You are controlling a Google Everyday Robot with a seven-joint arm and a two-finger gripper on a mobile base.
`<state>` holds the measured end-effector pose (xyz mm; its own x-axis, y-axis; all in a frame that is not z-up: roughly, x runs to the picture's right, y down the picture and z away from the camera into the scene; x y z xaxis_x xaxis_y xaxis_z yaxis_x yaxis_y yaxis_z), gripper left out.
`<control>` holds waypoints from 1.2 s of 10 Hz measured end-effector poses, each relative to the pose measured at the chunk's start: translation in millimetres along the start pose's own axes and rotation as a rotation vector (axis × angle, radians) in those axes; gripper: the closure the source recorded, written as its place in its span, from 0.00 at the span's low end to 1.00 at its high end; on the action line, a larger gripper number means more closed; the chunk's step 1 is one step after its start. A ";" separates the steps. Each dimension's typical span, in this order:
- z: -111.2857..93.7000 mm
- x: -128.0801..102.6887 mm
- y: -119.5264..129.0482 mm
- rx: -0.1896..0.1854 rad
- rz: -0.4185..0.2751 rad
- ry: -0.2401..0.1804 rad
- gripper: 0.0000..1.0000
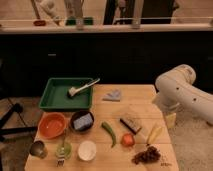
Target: Place banana in tray
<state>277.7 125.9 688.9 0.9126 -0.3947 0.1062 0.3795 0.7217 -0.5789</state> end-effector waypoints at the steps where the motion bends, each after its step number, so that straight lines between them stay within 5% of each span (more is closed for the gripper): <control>1: 8.5 0.6 0.8 -0.019 -0.133 0.032 0.20; 4: 20.2 3.0 1.2 -0.045 -0.301 0.071 0.20; 8: 20.1 2.9 1.0 -0.032 -0.313 0.058 0.20; 11: 29.3 10.3 3.9 0.102 -0.319 -0.097 0.20; 12: 33.7 8.1 2.4 0.107 -0.325 -0.119 0.20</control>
<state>291.2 143.7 715.6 0.7509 -0.5488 0.3674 0.6604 0.6274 -0.4126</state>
